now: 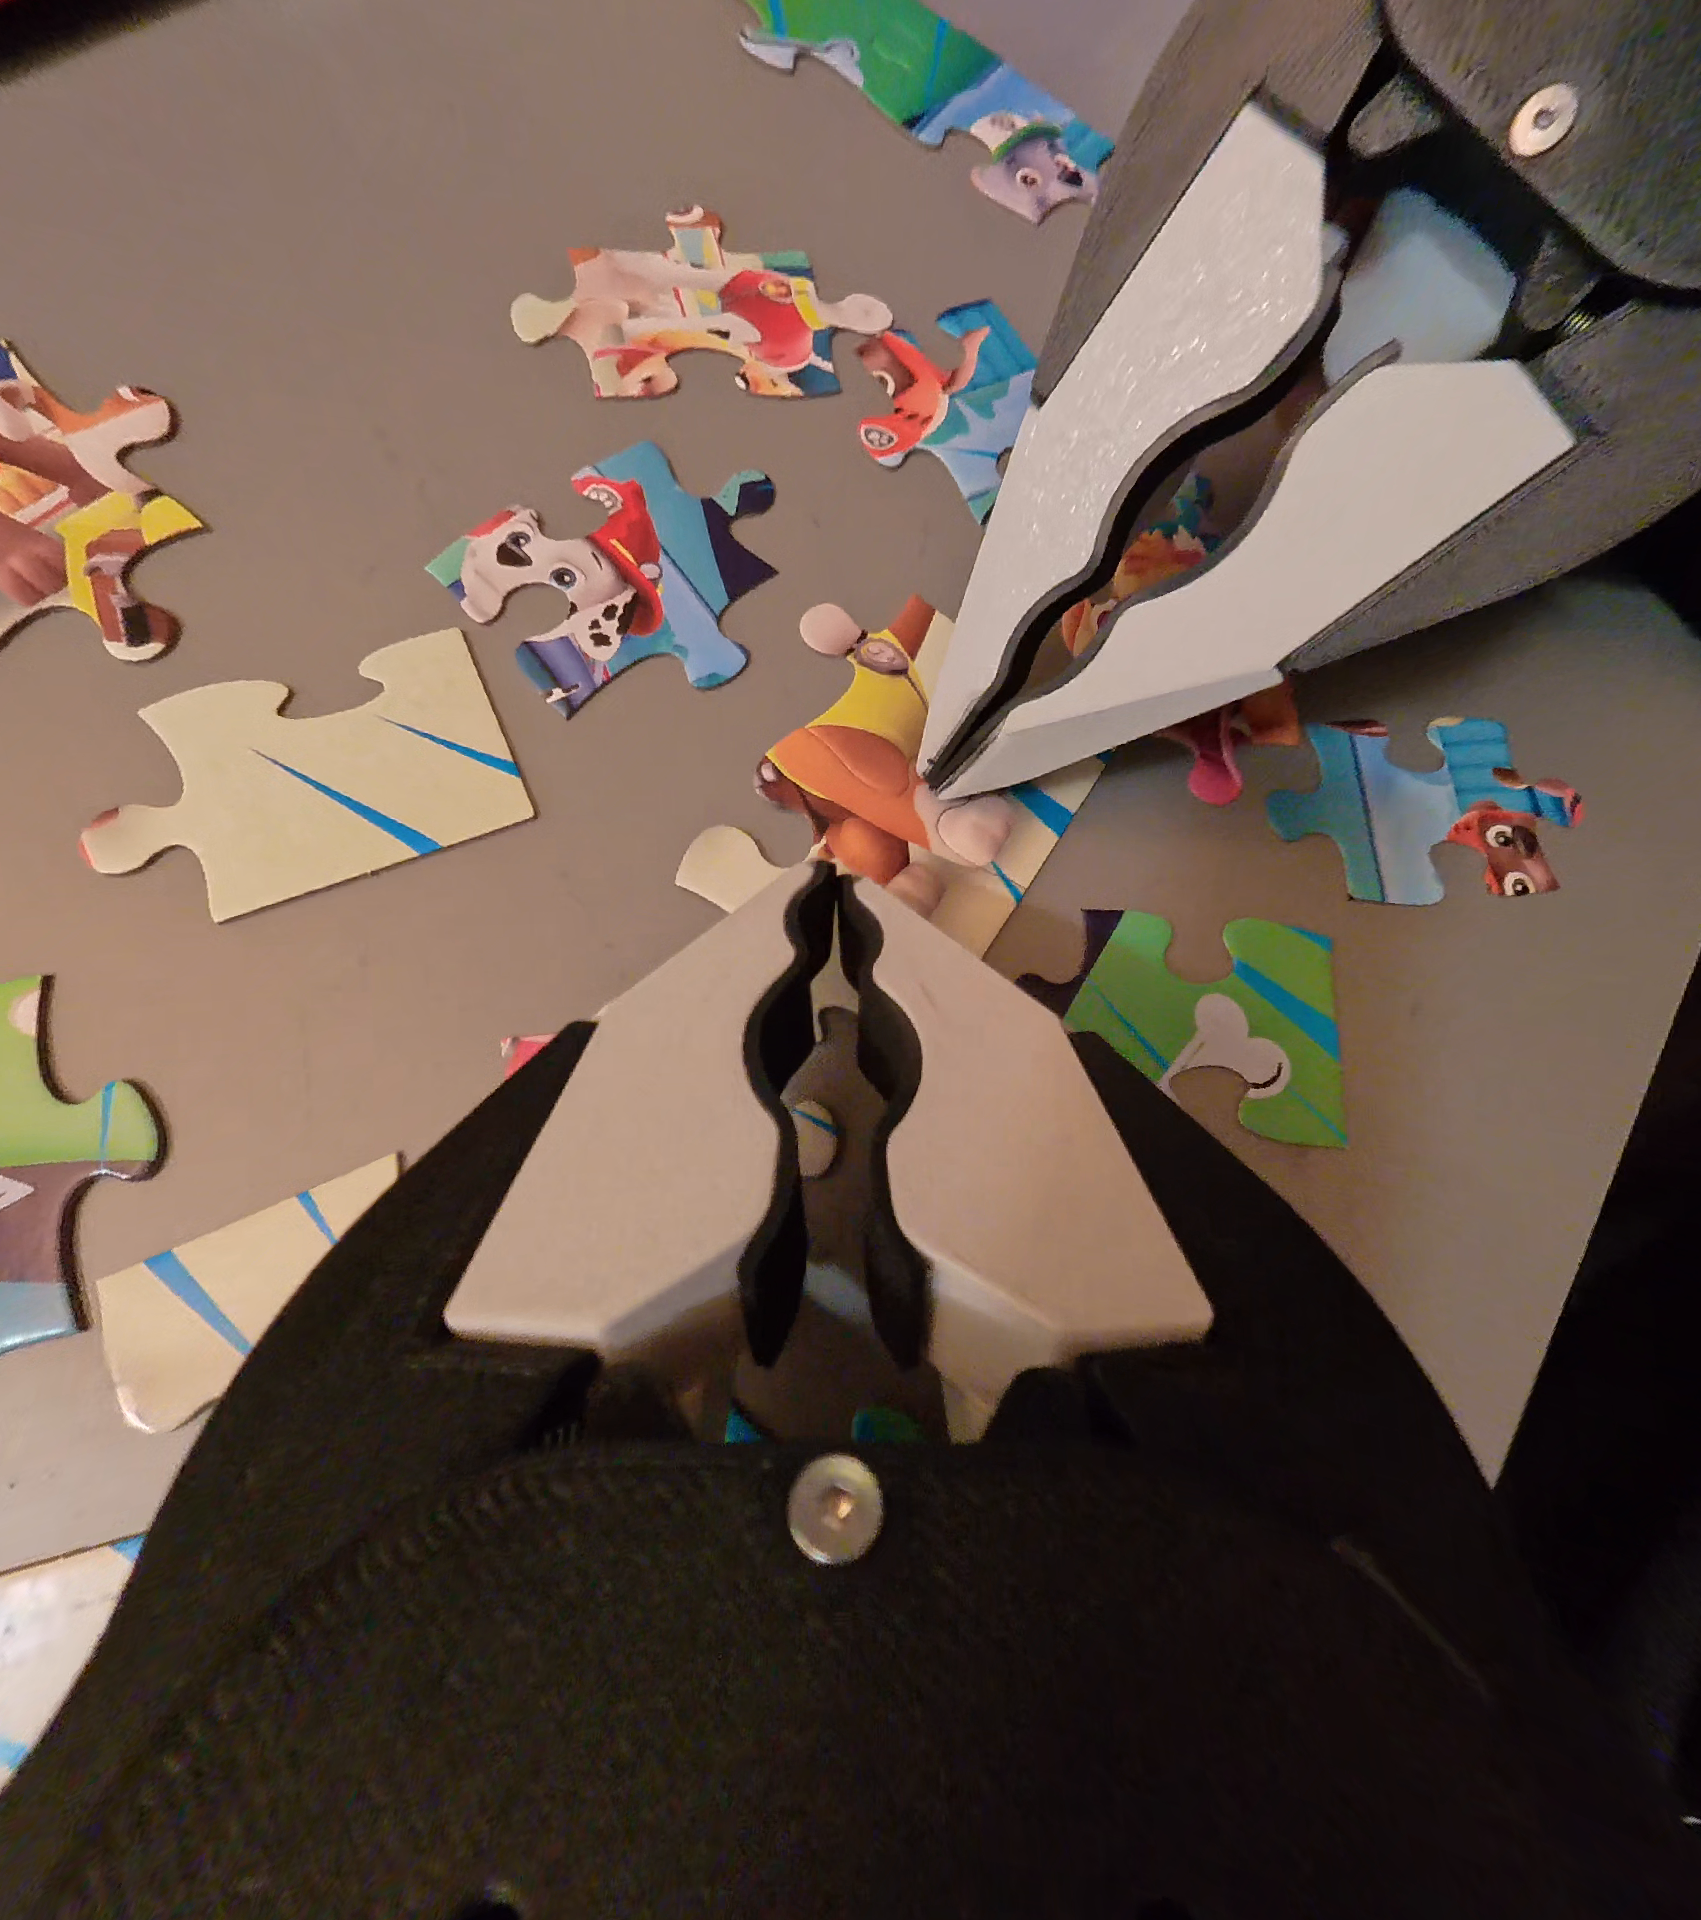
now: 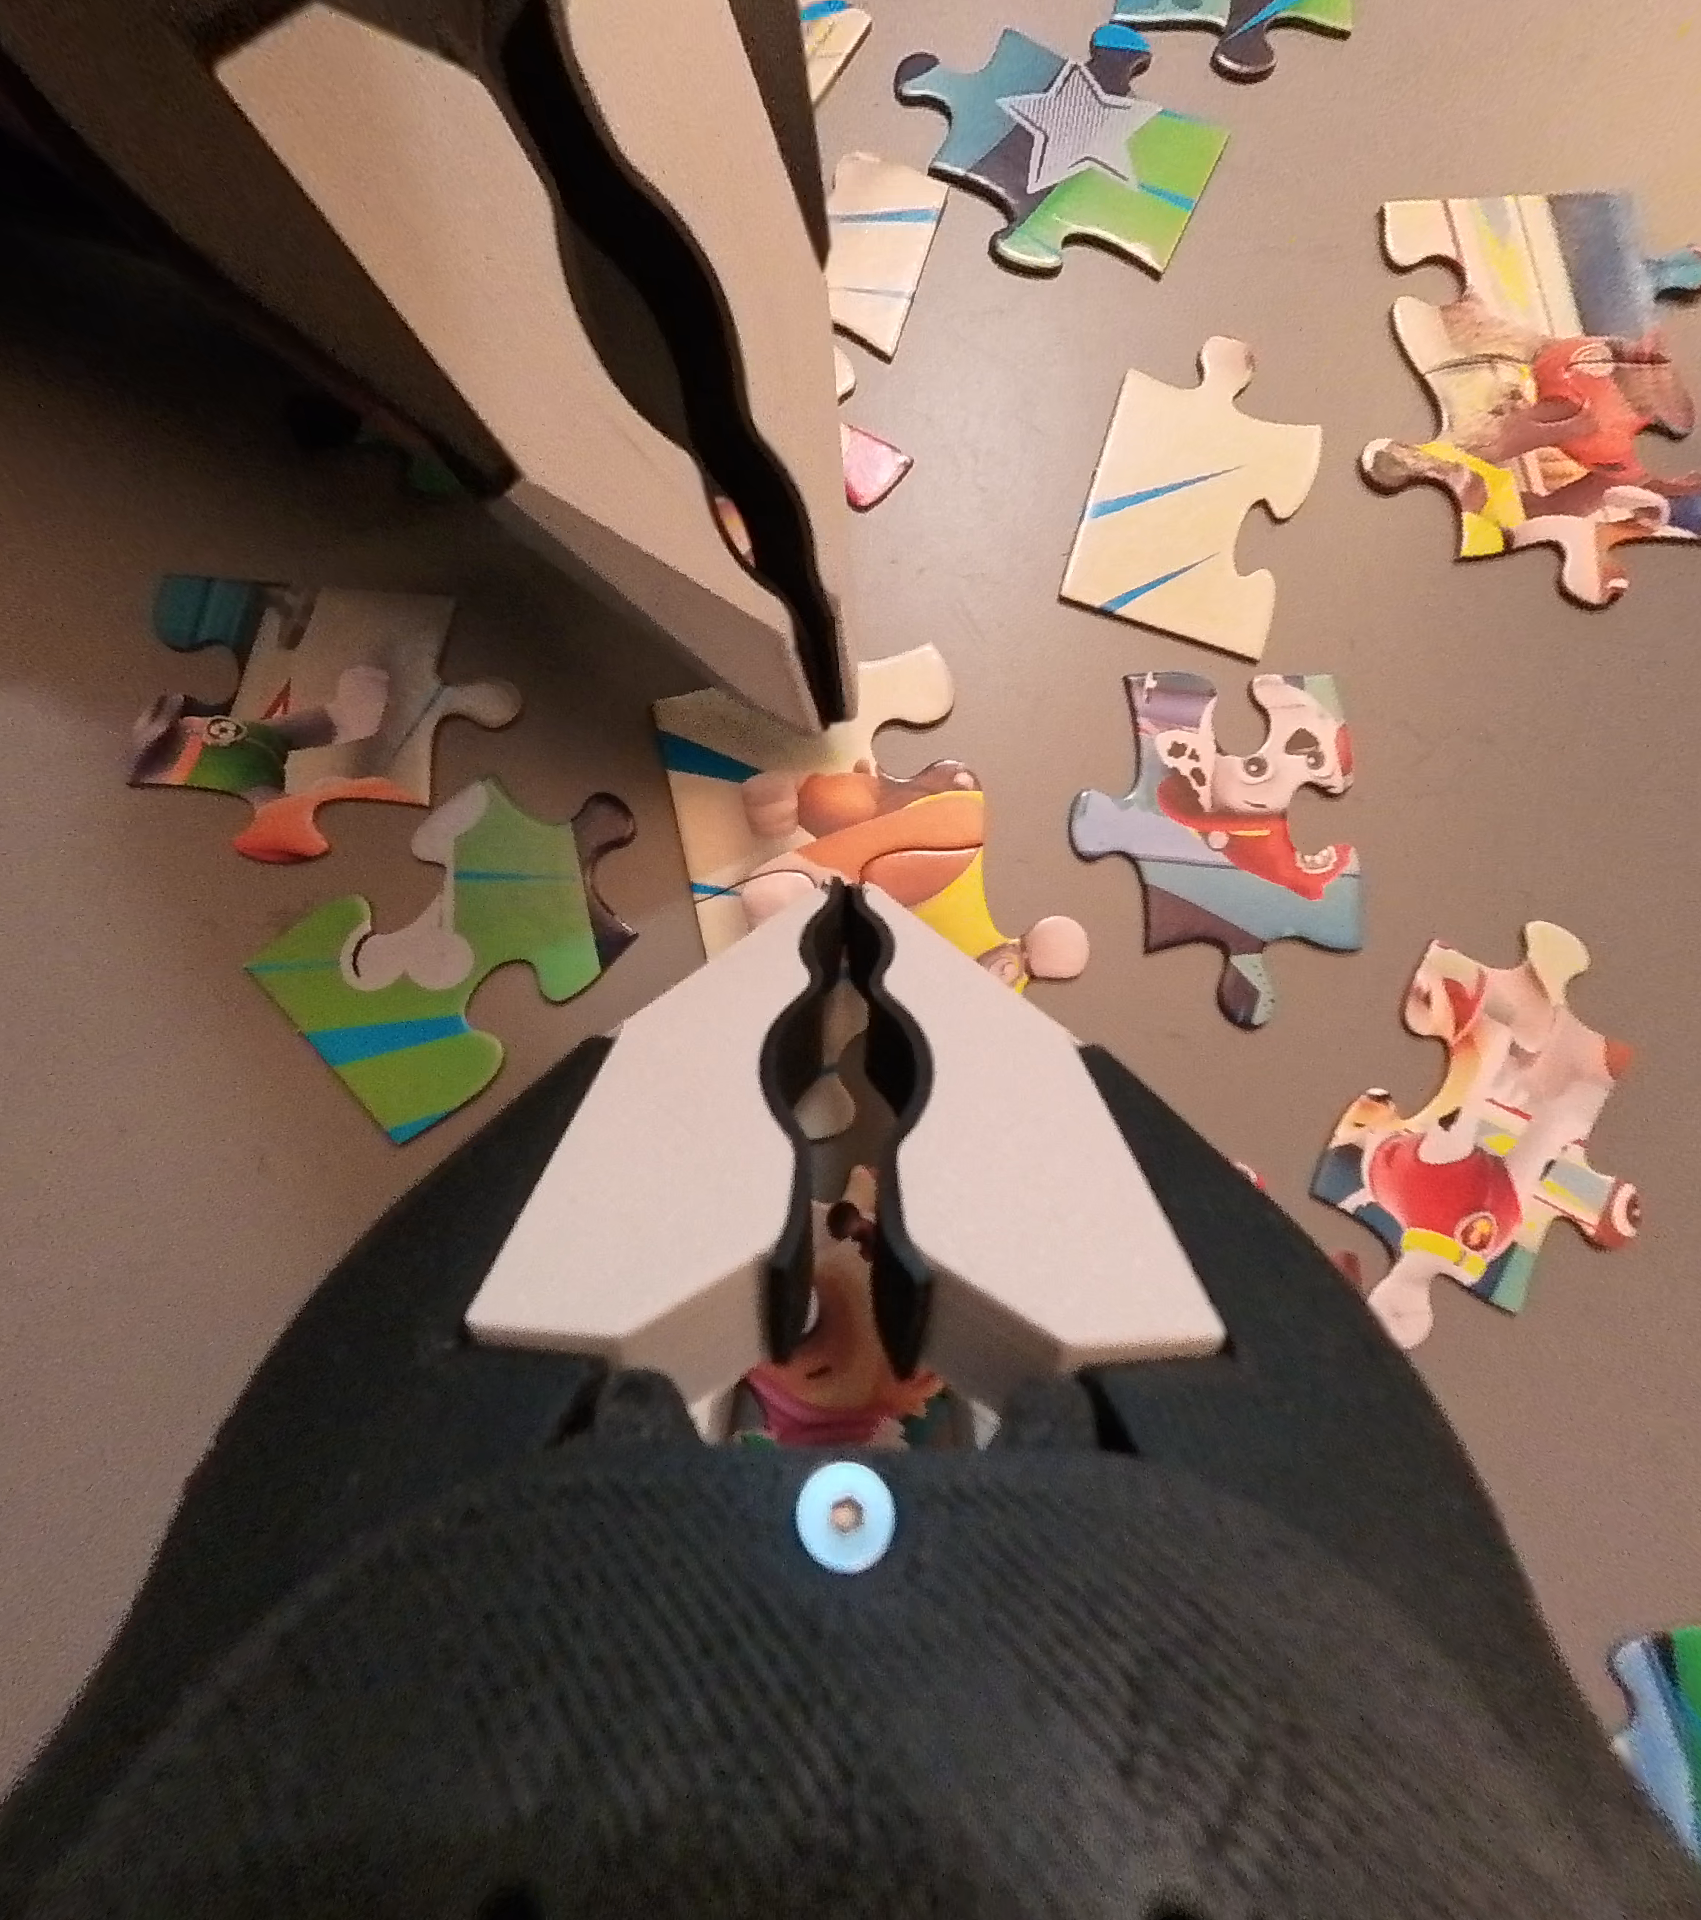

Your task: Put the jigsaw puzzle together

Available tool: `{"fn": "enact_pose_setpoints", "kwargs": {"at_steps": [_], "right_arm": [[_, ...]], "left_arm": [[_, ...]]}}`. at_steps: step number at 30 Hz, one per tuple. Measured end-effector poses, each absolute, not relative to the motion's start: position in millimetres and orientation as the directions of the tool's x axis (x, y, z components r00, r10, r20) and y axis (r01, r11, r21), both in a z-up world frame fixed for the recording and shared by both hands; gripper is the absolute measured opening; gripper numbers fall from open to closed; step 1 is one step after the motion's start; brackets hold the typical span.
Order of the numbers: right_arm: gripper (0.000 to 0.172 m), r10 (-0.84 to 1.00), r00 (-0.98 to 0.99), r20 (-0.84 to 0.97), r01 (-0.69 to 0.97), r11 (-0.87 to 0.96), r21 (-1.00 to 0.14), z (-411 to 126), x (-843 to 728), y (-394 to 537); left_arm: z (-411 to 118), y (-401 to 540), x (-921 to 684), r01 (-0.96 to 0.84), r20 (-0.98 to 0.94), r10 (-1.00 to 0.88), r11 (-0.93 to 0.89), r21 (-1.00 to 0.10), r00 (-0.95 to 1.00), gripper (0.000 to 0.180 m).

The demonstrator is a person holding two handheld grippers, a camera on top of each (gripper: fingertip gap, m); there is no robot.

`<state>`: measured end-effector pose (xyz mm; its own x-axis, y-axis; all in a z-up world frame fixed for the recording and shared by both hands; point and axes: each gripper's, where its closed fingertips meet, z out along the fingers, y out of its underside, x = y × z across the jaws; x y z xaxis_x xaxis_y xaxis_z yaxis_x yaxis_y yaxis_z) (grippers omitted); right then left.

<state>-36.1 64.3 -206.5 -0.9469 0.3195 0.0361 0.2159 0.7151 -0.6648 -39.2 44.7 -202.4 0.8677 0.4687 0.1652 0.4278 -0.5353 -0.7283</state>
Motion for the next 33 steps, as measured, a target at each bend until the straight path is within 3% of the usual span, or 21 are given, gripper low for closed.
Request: {"fn": "enact_pose_setpoints", "kwargs": {"at_steps": [1,14,17,25,29,33], "right_arm": [[0.0,0.32,-0.947,0.042,0.212,0.715,-0.666,-205.8,-36.5,64.0],[0.0,0.352,-0.935,0.038,0.219,0.66,-0.719,-194.0,-47.6,55.3],[0.002,0.357,-0.934,0.028,0.244,0.691,-0.68,-206.3,-51.0,57.3],[0.0,0.486,-0.873,0.04,0.283,0.573,-0.769,-178.5,-63.4,85.0],[0.0,0.527,-0.85,-0.021,0.329,0.497,-0.803,-175.7,-56.6,90.6],[0.004,0.474,-0.874,-0.112,0.381,0.523,-0.763,-185.9,-35.9,61.0]], "left_arm": [[-205.1,44.0,-39.2,0.429,0.16,0.471,-0.546,-0.719,0.867,0.0],[-208.7,43.7,-39.0,0.438,0.158,0.478,-0.558,-0.705,0.864,0.0],[-208.9,43.4,-38.9,0.445,0.166,0.481,-0.555,-0.703,0.861,0.0],[-208.7,43.3,-38.9,0.455,0.18,0.481,-0.549,-0.701,0.858,0.0],[-208.5,43.4,-38.9,0.458,0.187,0.479,-0.547,-0.701,0.858,0.0],[-208.3,43.5,-39.0,0.466,0.204,0.473,-0.543,-0.698,0.857,0.0]]}}
